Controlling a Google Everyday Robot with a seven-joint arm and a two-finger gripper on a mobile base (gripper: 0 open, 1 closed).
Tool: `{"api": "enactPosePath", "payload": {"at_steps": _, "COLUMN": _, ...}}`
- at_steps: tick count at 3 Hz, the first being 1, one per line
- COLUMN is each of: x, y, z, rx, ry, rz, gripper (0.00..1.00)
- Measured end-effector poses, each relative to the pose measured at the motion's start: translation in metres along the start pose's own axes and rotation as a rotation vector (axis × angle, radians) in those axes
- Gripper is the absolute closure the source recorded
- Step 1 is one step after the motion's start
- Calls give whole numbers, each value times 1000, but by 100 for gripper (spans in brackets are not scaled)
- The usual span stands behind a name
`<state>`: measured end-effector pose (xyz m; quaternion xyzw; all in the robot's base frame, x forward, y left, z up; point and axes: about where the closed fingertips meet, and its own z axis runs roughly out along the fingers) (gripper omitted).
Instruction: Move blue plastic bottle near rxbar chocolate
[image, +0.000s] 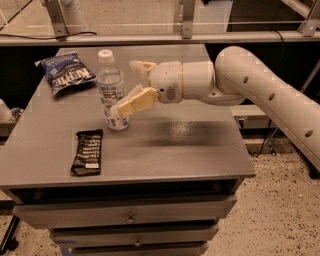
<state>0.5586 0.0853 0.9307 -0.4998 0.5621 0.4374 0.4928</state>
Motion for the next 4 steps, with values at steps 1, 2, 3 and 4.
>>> {"api": "enactPosePath", "payload": {"at_steps": 1, "x": -33, "y": -25, "z": -27, "rx": 79, "ry": 8, "rz": -18, "gripper": 0}}
{"api": "enactPosePath", "payload": {"at_steps": 2, "x": -104, "y": -63, "z": -82, "rx": 217, "ry": -2, "rz": -68, "gripper": 0}}
{"api": "enactPosePath", "payload": {"at_steps": 3, "x": -179, "y": -90, "z": -131, "rx": 354, "ry": -12, "rz": -141, "gripper": 0}}
{"api": "enactPosePath", "payload": {"at_steps": 4, "x": -213, "y": -97, "z": -159, "rx": 408, "ry": -49, "rz": -181, "gripper": 0}}
